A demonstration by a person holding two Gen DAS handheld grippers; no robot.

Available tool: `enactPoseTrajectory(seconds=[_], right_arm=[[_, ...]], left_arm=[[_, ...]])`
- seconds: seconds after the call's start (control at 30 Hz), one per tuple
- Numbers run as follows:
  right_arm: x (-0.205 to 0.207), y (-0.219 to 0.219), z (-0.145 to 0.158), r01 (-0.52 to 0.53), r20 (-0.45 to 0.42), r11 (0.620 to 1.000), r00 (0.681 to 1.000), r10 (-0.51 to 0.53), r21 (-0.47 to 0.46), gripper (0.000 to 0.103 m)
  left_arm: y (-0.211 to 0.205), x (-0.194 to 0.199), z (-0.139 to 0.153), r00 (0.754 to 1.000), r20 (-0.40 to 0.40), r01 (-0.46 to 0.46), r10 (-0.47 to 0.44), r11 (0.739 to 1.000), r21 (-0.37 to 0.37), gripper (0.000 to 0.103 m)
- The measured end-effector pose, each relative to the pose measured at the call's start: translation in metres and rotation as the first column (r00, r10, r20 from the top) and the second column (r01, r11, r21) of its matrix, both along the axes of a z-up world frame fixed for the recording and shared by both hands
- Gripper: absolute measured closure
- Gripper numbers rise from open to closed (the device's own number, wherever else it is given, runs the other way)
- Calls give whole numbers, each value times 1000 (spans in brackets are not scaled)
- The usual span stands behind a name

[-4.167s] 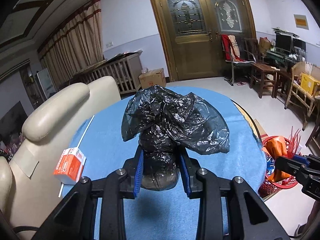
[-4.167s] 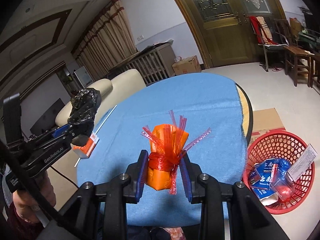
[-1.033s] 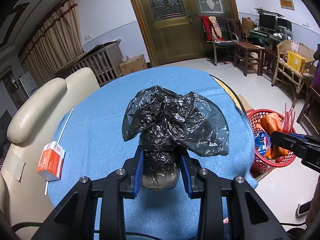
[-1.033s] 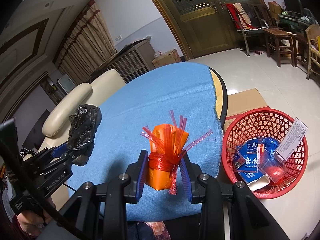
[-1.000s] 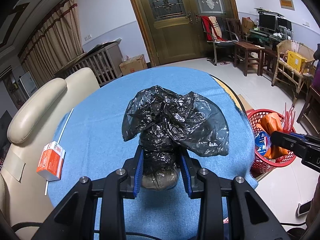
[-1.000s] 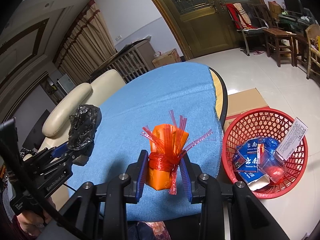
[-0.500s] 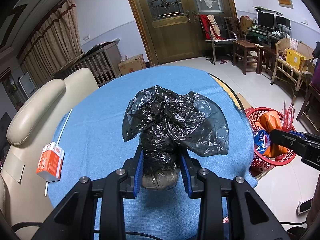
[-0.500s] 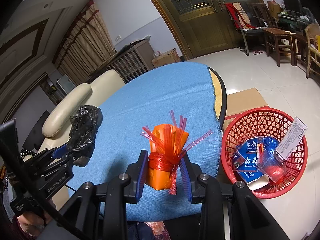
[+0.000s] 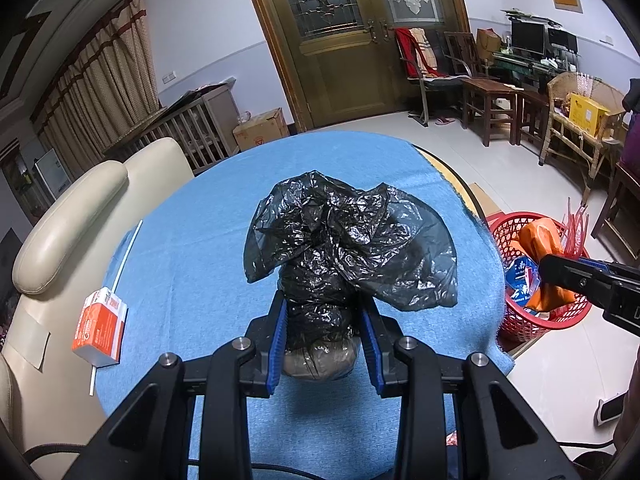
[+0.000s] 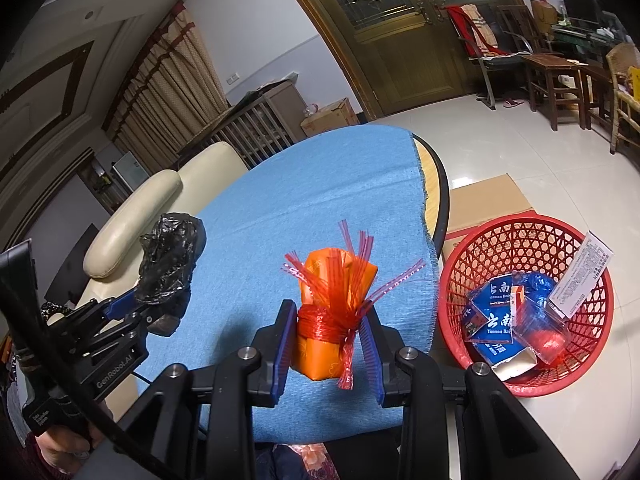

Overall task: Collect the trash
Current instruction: 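Lift both bags and carry them toward the red basket with both tools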

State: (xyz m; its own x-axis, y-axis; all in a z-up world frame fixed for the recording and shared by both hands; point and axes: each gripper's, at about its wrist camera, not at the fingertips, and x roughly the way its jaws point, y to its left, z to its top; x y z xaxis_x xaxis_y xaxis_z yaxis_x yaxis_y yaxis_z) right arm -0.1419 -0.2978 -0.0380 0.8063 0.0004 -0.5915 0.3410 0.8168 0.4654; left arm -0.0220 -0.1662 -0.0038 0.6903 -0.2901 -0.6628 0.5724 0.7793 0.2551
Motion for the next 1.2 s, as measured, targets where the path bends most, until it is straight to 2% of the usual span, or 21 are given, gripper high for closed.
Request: enactPoseTrajectory(seconds=[1.2], right_arm=[[-11,-10,-2,55,-15,998,998,-54,35,69]], left_arm=[[-6,10,-4,999,-18,46,-45,998,40,67]])
